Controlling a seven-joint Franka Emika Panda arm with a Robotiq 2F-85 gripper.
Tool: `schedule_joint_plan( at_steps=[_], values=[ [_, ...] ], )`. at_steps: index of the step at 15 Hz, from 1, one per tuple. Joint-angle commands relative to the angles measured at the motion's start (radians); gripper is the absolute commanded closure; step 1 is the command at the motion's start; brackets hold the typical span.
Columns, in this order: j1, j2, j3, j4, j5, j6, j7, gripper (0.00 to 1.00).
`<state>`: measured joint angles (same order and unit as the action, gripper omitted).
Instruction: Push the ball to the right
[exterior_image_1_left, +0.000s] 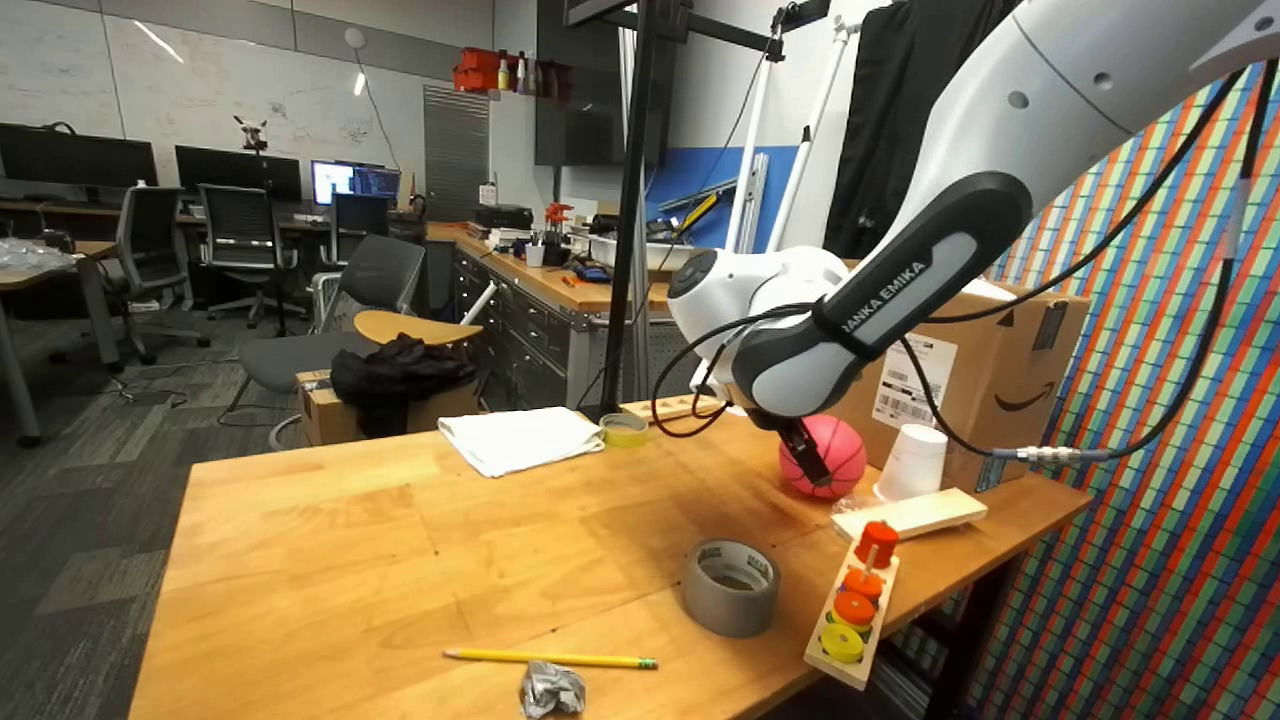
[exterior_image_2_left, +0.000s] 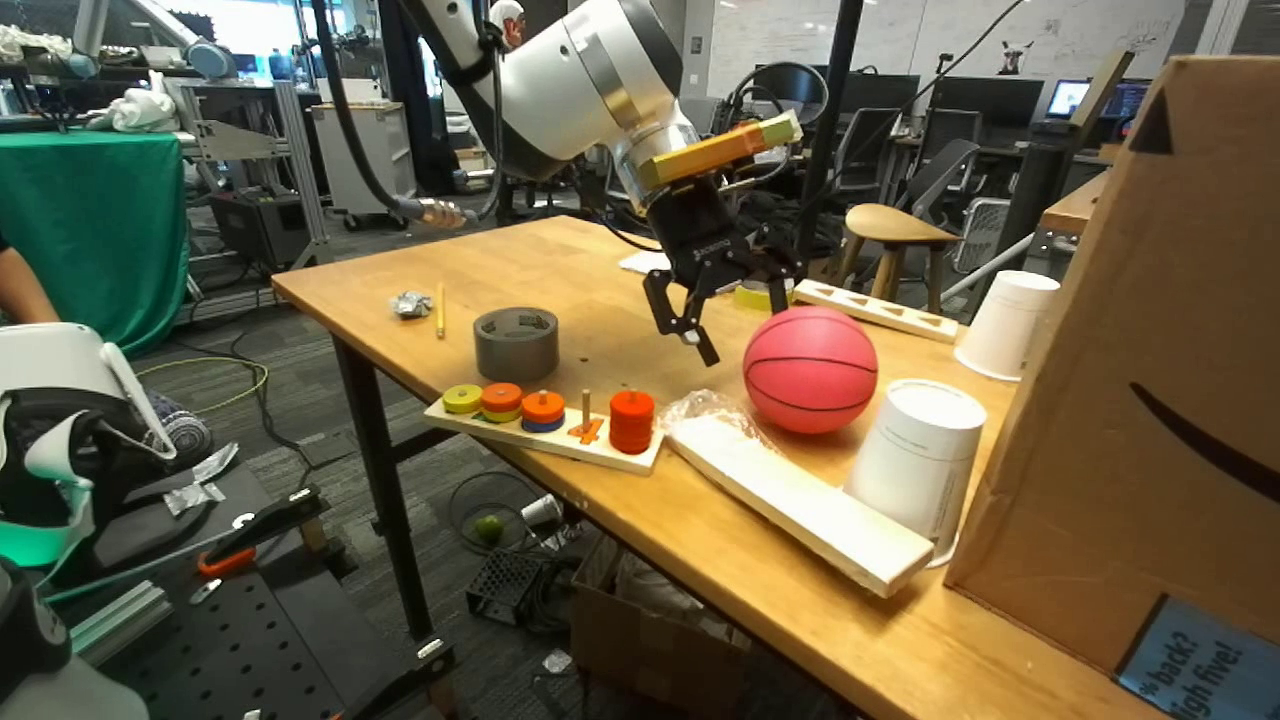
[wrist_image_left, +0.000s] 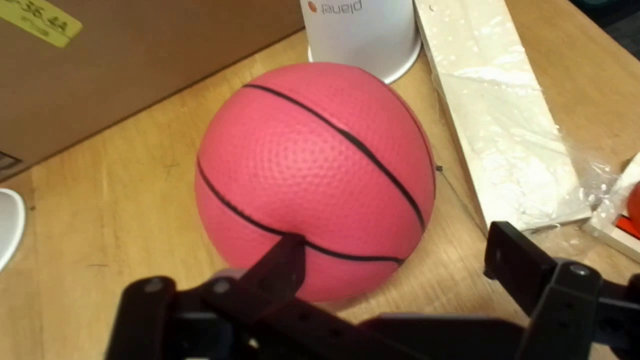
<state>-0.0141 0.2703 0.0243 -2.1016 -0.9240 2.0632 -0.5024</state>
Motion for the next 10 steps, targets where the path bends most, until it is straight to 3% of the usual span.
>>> schedule_joint_plan(
  at_steps=[1, 10],
  values=[
    [0.025, 0.037, -0.024, 0.023, -0.144, -0.019, 0.227, 0.0],
    [0.023, 0.161, -0.059, 0.113, -0.325, -0.122, 0.747, 0.0]
  ],
)
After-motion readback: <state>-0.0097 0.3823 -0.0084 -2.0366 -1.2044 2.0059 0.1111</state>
